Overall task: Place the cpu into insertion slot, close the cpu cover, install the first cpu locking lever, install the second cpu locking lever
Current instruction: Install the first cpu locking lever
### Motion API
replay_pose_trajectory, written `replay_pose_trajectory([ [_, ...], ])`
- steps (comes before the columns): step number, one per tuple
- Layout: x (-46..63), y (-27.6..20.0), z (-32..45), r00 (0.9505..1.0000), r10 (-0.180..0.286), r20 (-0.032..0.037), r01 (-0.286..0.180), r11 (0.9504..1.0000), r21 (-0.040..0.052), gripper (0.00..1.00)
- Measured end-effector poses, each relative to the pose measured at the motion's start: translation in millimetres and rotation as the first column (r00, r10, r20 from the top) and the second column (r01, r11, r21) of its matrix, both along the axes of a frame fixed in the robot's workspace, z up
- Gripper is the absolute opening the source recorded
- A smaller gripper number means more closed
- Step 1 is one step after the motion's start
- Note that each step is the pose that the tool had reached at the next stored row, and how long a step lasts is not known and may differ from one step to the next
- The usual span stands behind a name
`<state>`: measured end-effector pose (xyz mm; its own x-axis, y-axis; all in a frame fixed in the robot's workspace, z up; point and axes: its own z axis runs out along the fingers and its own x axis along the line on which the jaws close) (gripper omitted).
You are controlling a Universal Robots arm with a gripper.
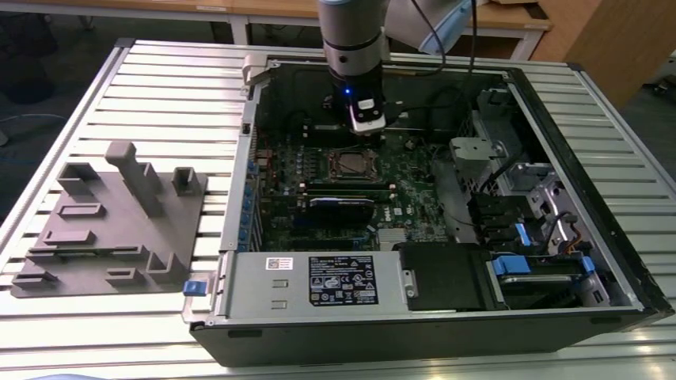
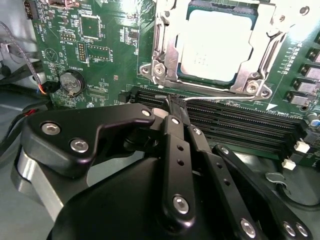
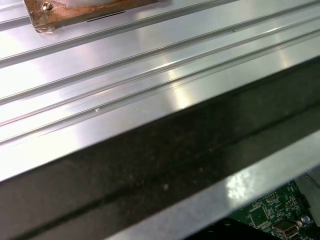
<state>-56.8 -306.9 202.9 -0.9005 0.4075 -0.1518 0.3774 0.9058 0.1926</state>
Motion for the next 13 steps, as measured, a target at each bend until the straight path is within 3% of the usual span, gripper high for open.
replay_pose_trajectory([
  [8, -1.5, -0.1, -0.9, 1.0, 0.0, 0.0058, 0.0, 1.0, 0.0002, 0.11],
  [13, -1.9, -0.3, -1.2, 1.0, 0.0, 0.0085, 0.0, 0.9999, 0.012, 0.11],
])
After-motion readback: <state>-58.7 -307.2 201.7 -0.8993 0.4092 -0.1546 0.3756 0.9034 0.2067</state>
